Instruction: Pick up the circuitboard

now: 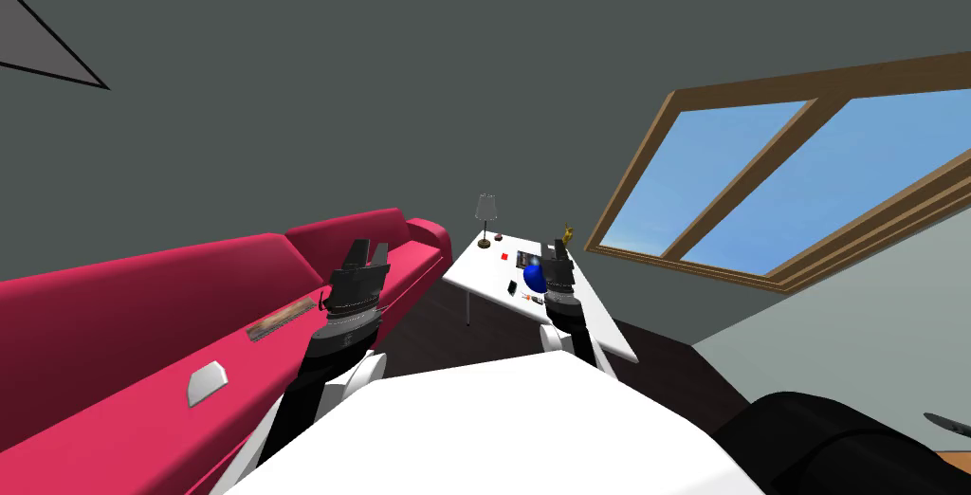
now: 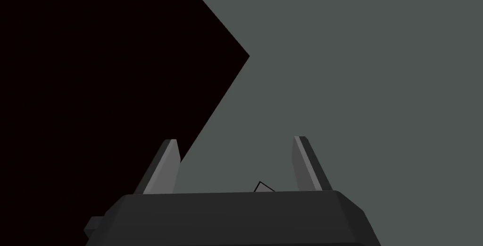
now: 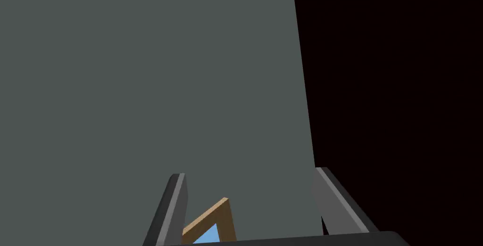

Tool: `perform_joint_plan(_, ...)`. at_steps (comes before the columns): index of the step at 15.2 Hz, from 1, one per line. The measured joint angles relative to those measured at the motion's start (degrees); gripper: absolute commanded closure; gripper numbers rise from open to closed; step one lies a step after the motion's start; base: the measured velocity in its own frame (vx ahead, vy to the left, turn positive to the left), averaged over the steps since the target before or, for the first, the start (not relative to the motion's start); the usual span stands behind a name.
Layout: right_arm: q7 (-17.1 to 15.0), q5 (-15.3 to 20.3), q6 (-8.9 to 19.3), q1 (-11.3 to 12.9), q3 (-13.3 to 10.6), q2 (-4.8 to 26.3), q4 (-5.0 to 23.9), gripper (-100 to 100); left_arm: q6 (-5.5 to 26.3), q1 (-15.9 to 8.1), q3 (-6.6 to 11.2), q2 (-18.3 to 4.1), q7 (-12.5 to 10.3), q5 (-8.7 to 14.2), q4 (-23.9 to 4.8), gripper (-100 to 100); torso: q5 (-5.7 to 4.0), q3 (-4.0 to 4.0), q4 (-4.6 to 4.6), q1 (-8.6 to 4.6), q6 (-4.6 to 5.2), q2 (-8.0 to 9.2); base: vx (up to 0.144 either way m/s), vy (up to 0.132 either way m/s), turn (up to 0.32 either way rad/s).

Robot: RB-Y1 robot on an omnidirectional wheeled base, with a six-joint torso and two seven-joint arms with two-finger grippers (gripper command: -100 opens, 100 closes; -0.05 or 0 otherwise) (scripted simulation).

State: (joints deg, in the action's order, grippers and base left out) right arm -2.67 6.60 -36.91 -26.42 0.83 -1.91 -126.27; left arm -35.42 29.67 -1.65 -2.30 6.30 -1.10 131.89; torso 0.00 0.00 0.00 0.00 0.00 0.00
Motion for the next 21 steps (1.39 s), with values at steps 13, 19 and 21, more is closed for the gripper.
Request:
perform_joint_plan(13, -0.9, -1.7, 4.7, -1.9, -2.6, 14.4, 3.8, -100, 0.0, 0.0, -0.01, 0.0, 0.0, 0.0, 0.0, 0, 0.07, 0.08, 0.03, 0.33, -0.01, 0.15, -0.027, 0.066, 0.014)
perform_joint_plan(19, -1.4, -2.8, 7.3, -2.2, -4.2, 21.3, 7.9, -100, 0.0, 0.0, -0.01, 0.0, 0.0, 0.0, 0.0, 0, 0.07, 0.05, 0.02, 0.32, -0.01, 0.08, -0.022, 0.086, 0.021)
perform_joint_plan(21, -1.6, -3.2, 8.2, -2.9, -4.8, 23.7, 9.1, -100, 0.0, 0.0, -0.01, 0.0, 0.0, 0.0, 0.0, 0, 0.07, 0.05, 0.01, 0.35, 0.0, 0.1, -0.025, 0.096, 0.033)
